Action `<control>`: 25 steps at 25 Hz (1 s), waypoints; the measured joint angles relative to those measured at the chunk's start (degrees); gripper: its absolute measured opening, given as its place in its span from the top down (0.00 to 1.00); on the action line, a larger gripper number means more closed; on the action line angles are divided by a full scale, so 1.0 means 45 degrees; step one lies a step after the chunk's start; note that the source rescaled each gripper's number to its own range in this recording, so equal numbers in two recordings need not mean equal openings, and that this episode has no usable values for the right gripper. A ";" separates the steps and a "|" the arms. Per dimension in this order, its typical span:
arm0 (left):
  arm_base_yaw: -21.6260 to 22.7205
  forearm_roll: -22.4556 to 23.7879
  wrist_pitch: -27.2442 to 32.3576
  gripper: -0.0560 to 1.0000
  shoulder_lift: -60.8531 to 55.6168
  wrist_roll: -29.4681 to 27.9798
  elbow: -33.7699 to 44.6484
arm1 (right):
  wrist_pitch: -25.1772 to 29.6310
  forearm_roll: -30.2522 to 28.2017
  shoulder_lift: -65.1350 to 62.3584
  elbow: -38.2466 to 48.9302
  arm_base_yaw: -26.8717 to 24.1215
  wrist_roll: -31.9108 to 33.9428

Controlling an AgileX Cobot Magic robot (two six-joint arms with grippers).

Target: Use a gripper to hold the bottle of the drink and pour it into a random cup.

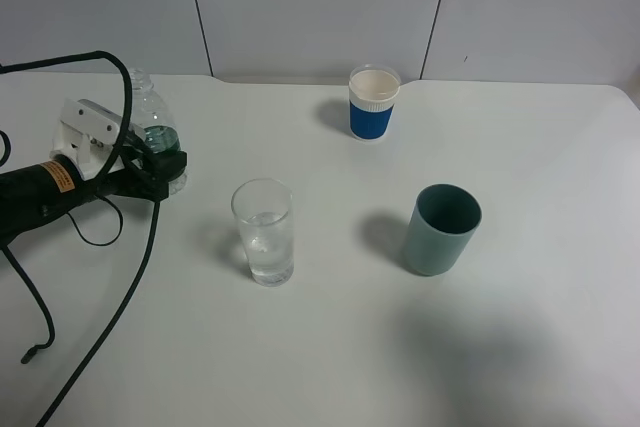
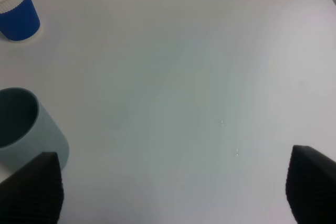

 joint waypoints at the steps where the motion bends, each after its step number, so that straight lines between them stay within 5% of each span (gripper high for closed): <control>1: 0.0000 -0.0021 0.0000 0.60 0.0000 -0.0106 0.0000 | 0.0000 0.0000 0.0000 0.0000 0.0000 0.0000; 3: 0.0000 -0.0032 0.0000 0.45 -0.0040 -0.0386 0.0000 | 0.0000 0.0000 0.0000 0.0000 0.0000 0.0000; 6: 0.0000 -0.0004 0.0000 0.39 -0.0285 -0.0523 0.0000 | 0.0000 0.0000 0.0000 0.0000 0.0000 0.0000; 16: 0.0000 -0.0312 -0.0015 0.38 -0.2387 -0.0889 0.1366 | 0.0000 0.0000 0.0000 0.0000 0.0000 0.0000; 25: 0.0000 -0.1984 0.0222 0.38 -0.5234 -0.1378 0.3935 | 0.0000 0.0000 0.0000 0.0000 0.0000 0.0000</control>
